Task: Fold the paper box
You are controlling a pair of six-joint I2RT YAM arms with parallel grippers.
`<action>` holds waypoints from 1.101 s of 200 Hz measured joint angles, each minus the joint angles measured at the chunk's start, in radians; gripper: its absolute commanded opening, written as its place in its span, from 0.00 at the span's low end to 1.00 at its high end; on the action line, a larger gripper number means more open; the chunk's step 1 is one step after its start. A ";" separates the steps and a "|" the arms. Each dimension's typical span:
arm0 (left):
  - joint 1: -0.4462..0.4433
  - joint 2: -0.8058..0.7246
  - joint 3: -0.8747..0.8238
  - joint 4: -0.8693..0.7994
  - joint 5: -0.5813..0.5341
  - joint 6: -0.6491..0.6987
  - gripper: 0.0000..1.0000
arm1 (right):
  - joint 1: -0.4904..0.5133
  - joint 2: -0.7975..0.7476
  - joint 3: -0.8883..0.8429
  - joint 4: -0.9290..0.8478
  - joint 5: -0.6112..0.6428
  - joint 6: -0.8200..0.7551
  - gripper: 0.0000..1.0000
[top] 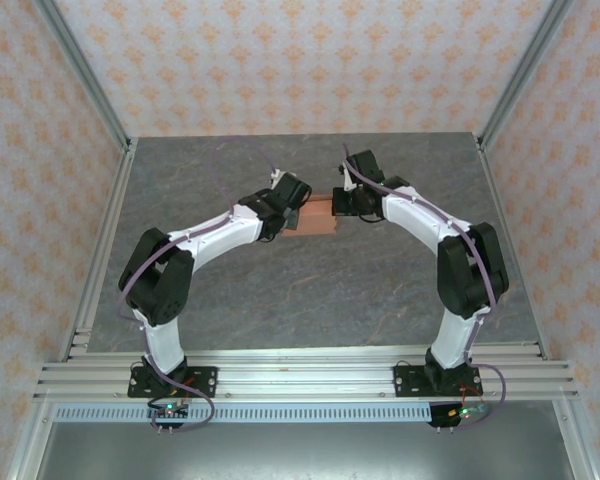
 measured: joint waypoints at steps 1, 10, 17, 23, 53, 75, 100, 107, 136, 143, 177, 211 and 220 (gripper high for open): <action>0.001 -0.001 -0.002 0.001 0.002 -0.001 0.00 | 0.000 0.000 -0.001 0.001 0.000 0.000 0.00; 0.004 -0.007 -0.010 0.007 0.007 -0.006 0.00 | 0.004 -0.004 -0.011 0.016 0.005 0.000 0.00; 0.006 -0.012 -0.016 0.011 0.011 -0.008 0.00 | 0.006 -0.005 -0.014 0.024 0.009 0.000 0.00; 0.009 -0.015 -0.021 0.013 0.014 -0.010 0.00 | 0.009 -0.005 -0.016 0.029 0.013 0.000 0.00; 0.016 -0.024 -0.027 0.015 0.029 -0.015 0.03 | 0.018 -0.005 -0.018 0.037 0.031 0.000 0.00; 0.019 -0.025 -0.027 0.015 0.035 -0.017 0.07 | 0.022 -0.005 -0.018 0.037 0.042 0.000 0.00; 0.019 -0.026 -0.027 0.014 0.036 -0.017 0.14 | 0.025 -0.005 -0.016 0.035 0.051 0.000 0.00; 0.019 -0.026 -0.027 0.013 0.036 -0.017 0.16 | 0.026 -0.005 -0.016 0.033 0.054 0.000 0.00; 0.024 -0.037 -0.030 -0.003 0.040 -0.017 0.24 | 0.030 -0.005 -0.009 0.021 0.067 0.000 0.00; 0.026 -0.041 -0.032 -0.005 0.042 -0.017 0.26 | 0.032 -0.005 -0.006 0.016 0.070 0.000 0.00; 0.026 -0.056 -0.040 -0.020 0.054 -0.017 0.30 | 0.034 0.002 0.010 -0.004 0.080 0.000 0.00; 0.026 -0.065 -0.044 -0.030 0.071 -0.016 0.34 | 0.034 0.010 0.031 -0.034 0.089 0.011 0.00; 0.026 -0.066 -0.044 -0.032 0.079 -0.016 0.34 | 0.034 0.016 0.040 -0.043 0.092 0.016 0.00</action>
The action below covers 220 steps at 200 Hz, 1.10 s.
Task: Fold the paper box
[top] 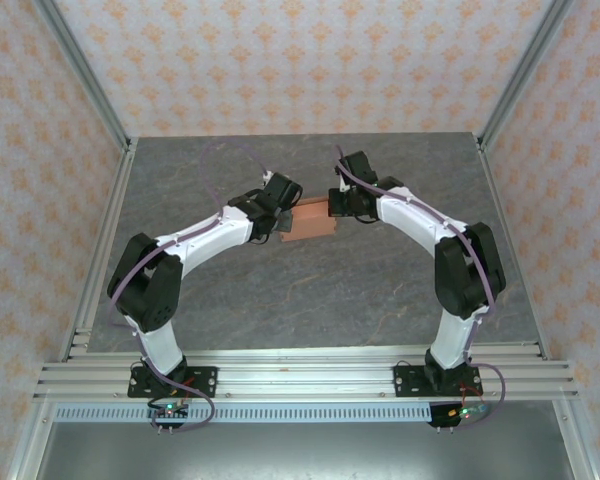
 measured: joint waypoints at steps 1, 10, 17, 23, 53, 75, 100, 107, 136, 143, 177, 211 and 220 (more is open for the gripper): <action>0.000 0.000 0.000 0.000 0.002 0.000 0.35 | 0.000 0.000 0.000 0.000 0.000 0.000 0.00; 0.000 -0.001 0.000 -0.003 0.006 0.000 0.35 | 0.000 0.005 0.010 -0.008 0.004 0.006 0.00; 0.000 -0.003 -0.001 -0.004 0.010 0.000 0.36 | 0.000 0.008 0.015 -0.014 0.007 0.011 0.00; 0.000 -0.004 -0.001 -0.005 0.014 0.000 0.37 | 0.000 0.009 0.018 -0.019 0.007 0.013 0.00; 0.000 -0.009 -0.002 -0.006 0.042 0.000 0.40 | 0.001 0.015 0.030 -0.034 0.010 0.030 0.00; 0.000 -0.016 -0.009 -0.008 0.066 0.001 0.43 | 0.002 0.016 0.031 -0.034 0.011 0.042 0.00; 0.000 -0.028 -0.013 -0.011 0.086 0.002 0.46 | 0.005 0.020 0.039 -0.041 0.017 0.049 0.00; 0.000 -0.035 -0.014 -0.013 0.087 0.002 0.46 | 0.006 0.021 0.041 -0.042 0.018 0.050 0.00; 0.002 -0.079 -0.015 -0.024 0.087 0.003 0.46 | 0.007 0.021 0.042 -0.045 0.019 0.052 0.00; 0.005 -0.093 -0.015 -0.026 0.087 0.002 0.46 | 0.007 0.021 0.043 -0.047 0.022 0.052 0.00; 0.075 -0.159 -0.016 -0.020 0.148 -0.019 0.49 | 0.011 0.022 0.046 -0.052 0.032 0.051 0.00; 0.174 -0.155 -0.005 -0.002 0.250 -0.079 0.58 | 0.013 0.023 0.050 -0.058 0.037 0.051 0.00; 0.187 -0.140 0.011 -0.001 0.278 -0.092 0.59 | 0.013 0.025 0.053 -0.060 0.038 0.051 0.00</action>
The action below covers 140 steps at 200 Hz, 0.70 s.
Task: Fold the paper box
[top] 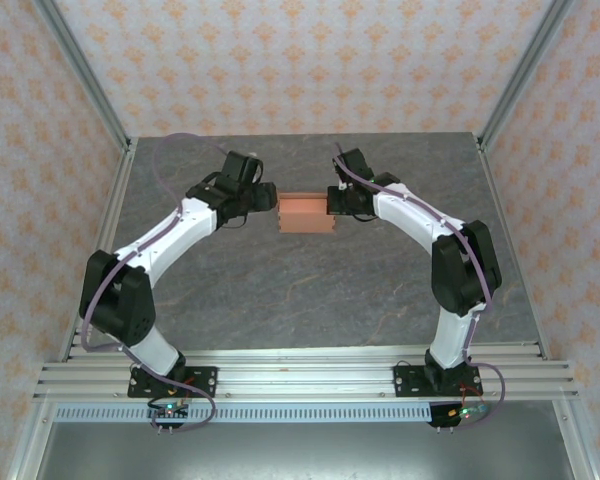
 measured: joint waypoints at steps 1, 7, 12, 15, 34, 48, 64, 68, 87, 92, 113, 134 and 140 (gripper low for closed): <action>0.002 0.004 0.003 0.000 0.005 -0.002 0.60 | 0.000 0.000 0.000 0.000 0.000 0.000 0.00; 0.008 0.018 0.018 0.003 0.024 -0.015 0.61 | 0.000 0.002 0.003 -0.001 0.001 0.000 0.00; 0.011 0.030 0.031 0.010 0.039 -0.027 0.63 | 0.001 0.003 0.004 -0.002 0.002 0.000 0.00; 0.015 0.040 0.037 0.014 0.049 -0.032 0.63 | 0.002 0.003 0.005 -0.002 0.003 0.000 0.00; 0.031 0.087 0.065 0.052 0.111 -0.079 0.65 | 0.004 0.005 0.006 -0.004 0.004 0.000 0.00; 0.043 0.122 0.086 0.061 0.145 -0.113 0.65 | 0.005 0.005 0.006 -0.004 0.006 0.000 0.00; 0.054 0.160 0.109 0.073 0.176 -0.145 0.65 | 0.005 0.005 0.006 -0.004 0.007 0.000 0.00; 0.055 0.169 0.113 0.076 0.183 -0.151 0.65 | 0.005 0.005 0.007 -0.004 0.007 0.000 0.00; 0.057 0.204 0.120 0.092 0.214 -0.188 0.62 | 0.005 0.005 0.007 -0.004 0.007 0.000 0.00; 0.057 0.209 0.120 0.095 0.222 -0.197 0.61 | 0.005 0.005 0.007 -0.004 0.007 0.000 0.00; 0.057 0.220 0.105 0.130 0.251 -0.243 0.56 | 0.005 0.006 0.007 -0.004 0.007 0.000 0.00; 0.057 0.220 0.062 0.183 0.277 -0.289 0.51 | 0.007 0.006 0.007 -0.004 0.010 0.000 0.00; 0.057 0.220 0.044 0.198 0.282 -0.302 0.49 | 0.008 0.006 0.007 -0.004 0.011 0.000 0.00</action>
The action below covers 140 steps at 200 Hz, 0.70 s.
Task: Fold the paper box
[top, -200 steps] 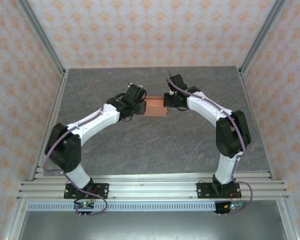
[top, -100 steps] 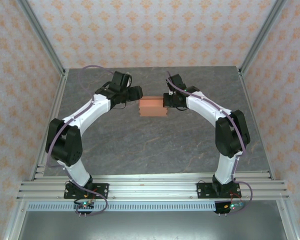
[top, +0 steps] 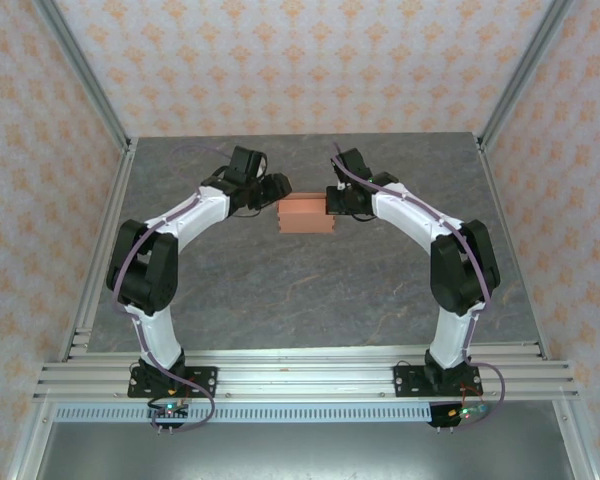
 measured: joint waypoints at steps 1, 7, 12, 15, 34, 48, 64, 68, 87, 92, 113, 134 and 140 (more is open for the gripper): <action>0.000 0.000 -0.004 0.004 0.002 -0.006 0.49 | 0.000 0.000 0.000 0.000 0.000 0.000 0.00; 0.000 0.000 -0.019 0.023 0.012 -0.019 0.49 | 0.000 0.000 0.000 0.000 0.003 0.000 0.00; 0.000 -0.002 -0.029 0.040 0.018 -0.029 0.48 | 0.001 0.001 0.000 0.000 0.005 0.000 0.00; 0.000 -0.003 -0.035 0.051 0.021 -0.037 0.47 | 0.001 0.001 0.000 0.000 0.006 0.000 0.00; 0.002 -0.015 -0.073 0.109 0.028 -0.072 0.45 | 0.001 0.001 0.000 0.000 0.007 0.000 0.00; 0.002 -0.026 -0.103 0.149 0.030 -0.095 0.43 | 0.003 0.001 0.000 0.000 0.010 0.001 0.00; 0.002 -0.040 -0.138 0.193 0.031 -0.124 0.40 | 0.006 0.001 0.000 0.000 0.014 0.002 0.00; 0.002 -0.042 -0.145 0.201 0.031 -0.128 0.40 | 0.006 0.001 0.000 0.000 0.014 0.002 0.00; 0.002 -0.051 -0.175 0.243 0.031 -0.154 0.38 | 0.009 0.001 0.000 0.000 0.019 0.005 0.00; 0.002 -0.052 -0.180 0.252 0.031 -0.158 0.38 | 0.009 0.001 0.000 0.000 0.021 0.005 0.00; 0.002 -0.053 -0.195 0.277 0.031 -0.169 0.37 | 0.011 0.001 0.000 0.000 0.029 0.008 0.00; 0.002 -0.053 -0.204 0.294 0.031 -0.175 0.35 | 0.011 0.001 0.000 0.000 0.032 0.012 0.01; 0.002 -0.054 -0.208 0.301 0.031 -0.176 0.34 | 0.011 0.001 0.000 0.000 0.033 0.013 0.01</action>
